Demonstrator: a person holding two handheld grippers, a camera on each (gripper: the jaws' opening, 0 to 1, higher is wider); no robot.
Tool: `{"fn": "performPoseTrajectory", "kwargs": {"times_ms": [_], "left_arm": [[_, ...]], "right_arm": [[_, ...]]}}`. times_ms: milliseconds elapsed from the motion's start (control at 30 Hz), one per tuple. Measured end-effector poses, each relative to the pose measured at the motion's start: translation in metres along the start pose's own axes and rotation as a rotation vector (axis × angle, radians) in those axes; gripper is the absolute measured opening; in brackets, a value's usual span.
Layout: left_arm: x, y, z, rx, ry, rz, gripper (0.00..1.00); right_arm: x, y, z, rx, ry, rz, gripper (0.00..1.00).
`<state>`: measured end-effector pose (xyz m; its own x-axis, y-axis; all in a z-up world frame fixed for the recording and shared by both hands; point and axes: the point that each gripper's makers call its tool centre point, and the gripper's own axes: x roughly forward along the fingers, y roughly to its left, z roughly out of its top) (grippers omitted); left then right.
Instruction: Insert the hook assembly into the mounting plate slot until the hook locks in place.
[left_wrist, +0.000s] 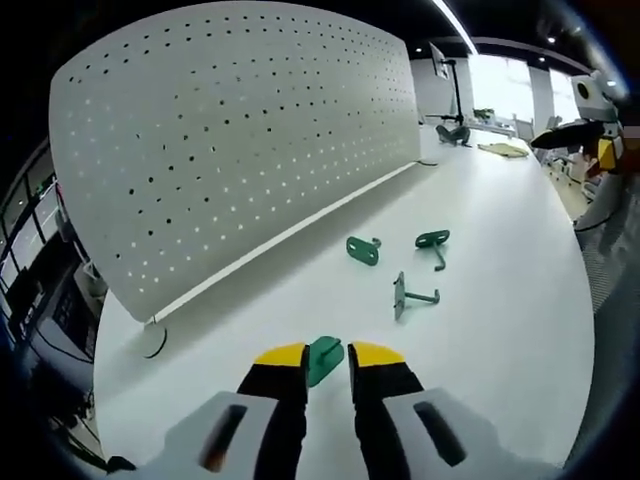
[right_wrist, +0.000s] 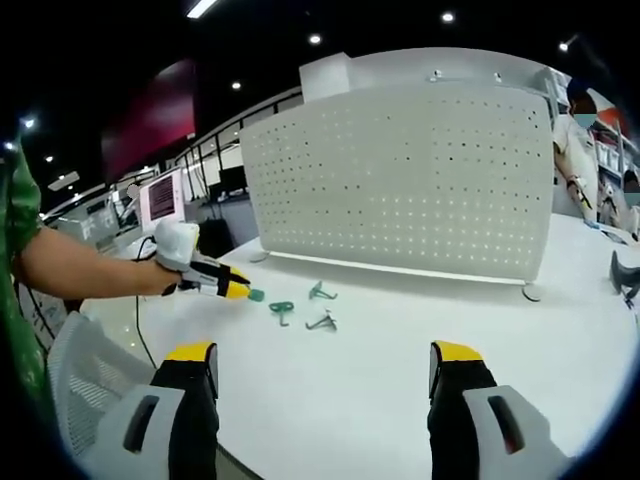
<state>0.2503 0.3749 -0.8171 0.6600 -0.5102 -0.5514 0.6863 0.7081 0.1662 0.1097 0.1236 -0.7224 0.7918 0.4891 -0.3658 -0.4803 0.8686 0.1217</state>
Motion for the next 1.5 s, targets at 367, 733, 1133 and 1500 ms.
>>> {"fn": "performPoseTrajectory", "kwargs": {"times_ms": [367, 733, 1133, 1500], "left_arm": [[0.0016, 0.0002, 0.0006, 0.008, 0.003, 0.002, 0.11], [0.0008, -0.0011, 0.0007, 0.012, 0.004, 0.006, 0.08], [0.0002, -0.0011, 0.0013, 0.007, 0.004, 0.012, 0.05], [0.0001, -0.0027, 0.001, 0.015, 0.009, -0.001, 0.05]], "right_arm": [[0.0001, -0.0005, 0.0015, 0.006, -0.007, -0.002, 0.88], [-0.0002, -0.0006, 0.0018, 0.006, -0.01, 0.001, 0.88], [-0.0006, -0.0008, 0.0019, 0.007, -0.012, 0.002, 0.88], [0.0, -0.0007, 0.0018, 0.005, -0.01, 0.0, 0.88]]}}
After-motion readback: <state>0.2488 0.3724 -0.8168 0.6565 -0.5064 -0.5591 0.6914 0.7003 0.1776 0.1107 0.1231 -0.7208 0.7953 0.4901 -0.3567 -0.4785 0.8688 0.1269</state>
